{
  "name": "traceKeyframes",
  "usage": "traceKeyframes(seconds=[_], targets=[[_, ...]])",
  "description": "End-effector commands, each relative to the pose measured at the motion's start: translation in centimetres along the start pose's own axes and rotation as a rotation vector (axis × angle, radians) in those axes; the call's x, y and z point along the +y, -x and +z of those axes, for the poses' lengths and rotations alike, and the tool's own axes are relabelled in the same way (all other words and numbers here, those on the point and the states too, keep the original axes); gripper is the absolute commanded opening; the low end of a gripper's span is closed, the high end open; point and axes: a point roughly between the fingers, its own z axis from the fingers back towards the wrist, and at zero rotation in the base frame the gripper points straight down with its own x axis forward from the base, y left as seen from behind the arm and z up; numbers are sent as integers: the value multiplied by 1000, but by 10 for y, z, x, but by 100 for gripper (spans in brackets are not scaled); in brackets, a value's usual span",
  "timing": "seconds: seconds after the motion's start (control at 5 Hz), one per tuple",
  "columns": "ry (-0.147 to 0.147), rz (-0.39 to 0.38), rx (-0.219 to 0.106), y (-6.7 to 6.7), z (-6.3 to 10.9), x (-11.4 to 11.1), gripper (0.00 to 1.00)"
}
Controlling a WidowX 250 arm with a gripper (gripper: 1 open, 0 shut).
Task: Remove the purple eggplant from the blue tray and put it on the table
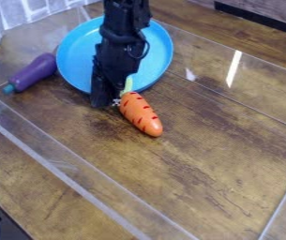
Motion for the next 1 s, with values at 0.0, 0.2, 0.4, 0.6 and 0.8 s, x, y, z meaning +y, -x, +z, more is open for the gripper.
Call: traceKeyframes(seconds=[0.0, 0.2, 0.4, 0.6, 0.8], targets=[[-51, 14, -60, 6, 20, 10, 0], [-54, -32, -68, 5, 27, 11, 100], [-50, -44, -71, 2, 19, 11, 100], [-52, -53, -80, -4, 10, 11, 100], [-61, -68, -102, -13, 2, 12, 100]])
